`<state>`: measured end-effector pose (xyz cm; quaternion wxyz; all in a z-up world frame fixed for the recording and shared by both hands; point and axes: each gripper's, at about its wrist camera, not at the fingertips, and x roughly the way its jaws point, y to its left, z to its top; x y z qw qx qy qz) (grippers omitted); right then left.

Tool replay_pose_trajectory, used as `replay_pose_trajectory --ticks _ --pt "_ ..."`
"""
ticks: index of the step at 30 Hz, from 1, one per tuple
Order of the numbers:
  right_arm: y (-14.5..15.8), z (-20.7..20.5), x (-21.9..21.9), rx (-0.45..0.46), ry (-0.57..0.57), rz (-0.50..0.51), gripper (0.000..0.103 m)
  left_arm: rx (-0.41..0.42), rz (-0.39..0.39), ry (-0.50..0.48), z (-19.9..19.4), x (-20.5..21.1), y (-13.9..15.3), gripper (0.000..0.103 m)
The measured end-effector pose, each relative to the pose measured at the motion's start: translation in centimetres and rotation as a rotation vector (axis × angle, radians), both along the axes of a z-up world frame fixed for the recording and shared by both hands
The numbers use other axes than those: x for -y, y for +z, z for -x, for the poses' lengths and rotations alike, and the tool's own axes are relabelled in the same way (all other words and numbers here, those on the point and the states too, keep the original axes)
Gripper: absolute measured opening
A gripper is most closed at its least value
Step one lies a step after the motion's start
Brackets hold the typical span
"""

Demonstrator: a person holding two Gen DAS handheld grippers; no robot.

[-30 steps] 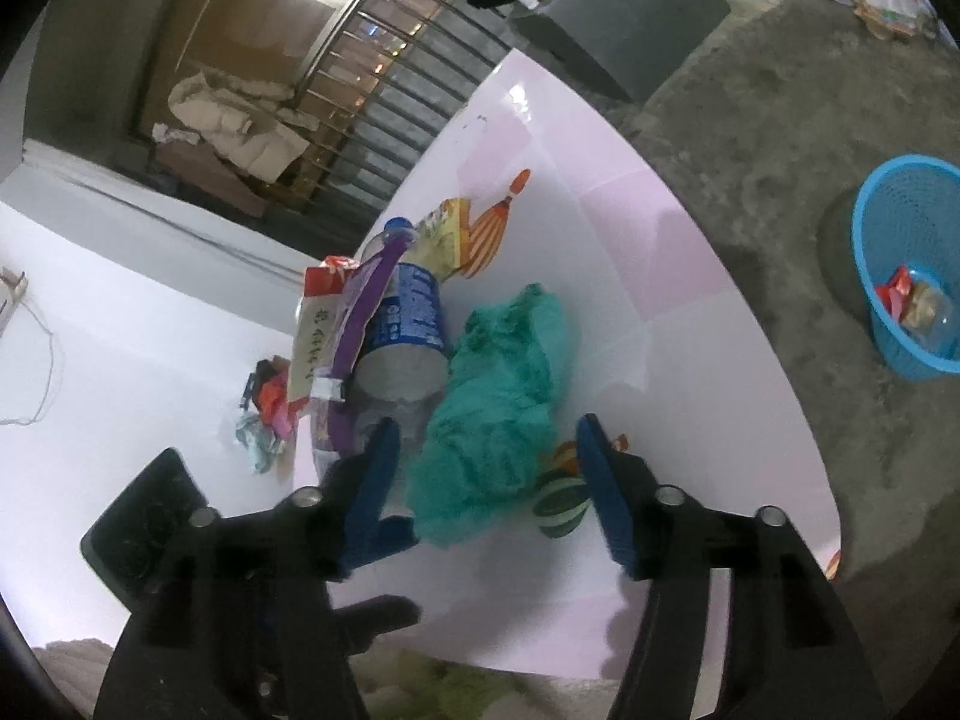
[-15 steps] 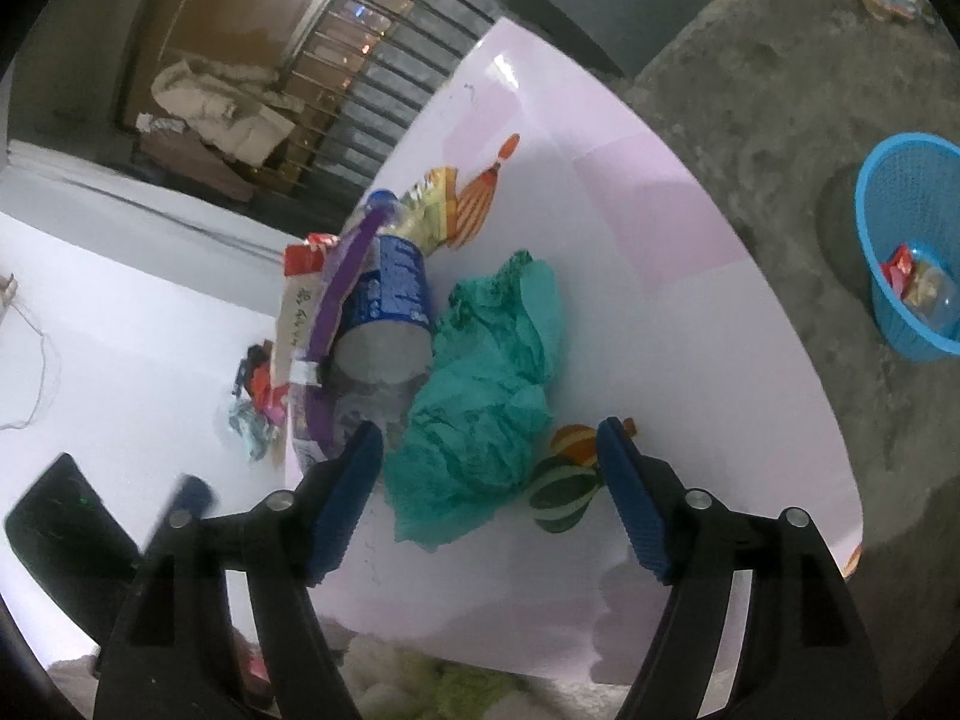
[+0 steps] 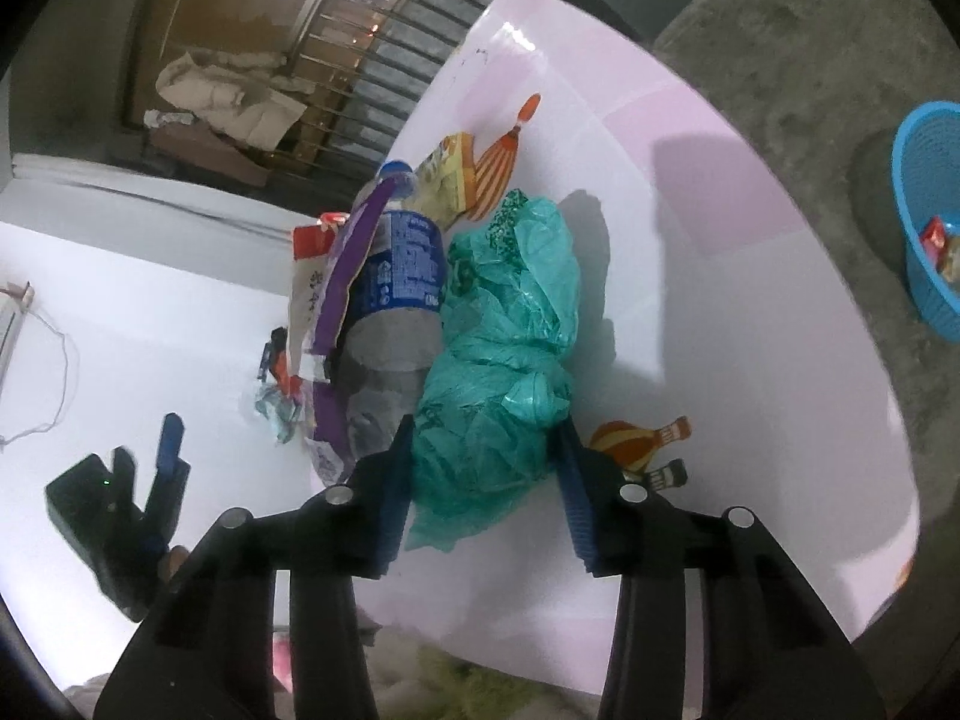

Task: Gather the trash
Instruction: 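Close the right tool on the teal plastic bag on the table, then grasp the red-and-white snack bag with the left tool while the right tool lifts the teal bag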

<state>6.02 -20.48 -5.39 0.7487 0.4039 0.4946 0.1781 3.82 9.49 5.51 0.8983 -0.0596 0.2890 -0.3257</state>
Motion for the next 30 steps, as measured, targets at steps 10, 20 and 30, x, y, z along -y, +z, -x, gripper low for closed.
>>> replay_pose_trajectory --ticks 10,20,30 --pt "5.0 -0.7 2.6 0.087 -0.090 0.065 0.040 -0.005 -0.022 0.196 -4.5 -6.0 -1.2 0.059" --pt "9.6 -5.3 -0.7 0.223 -0.021 0.062 0.040 -0.082 -0.151 0.291 -11.8 -8.2 -5.7 0.059" --pt "7.5 -9.0 -3.7 0.170 0.058 0.025 0.040 -0.282 -0.093 0.274 -18.6 -10.0 -12.0 0.048"
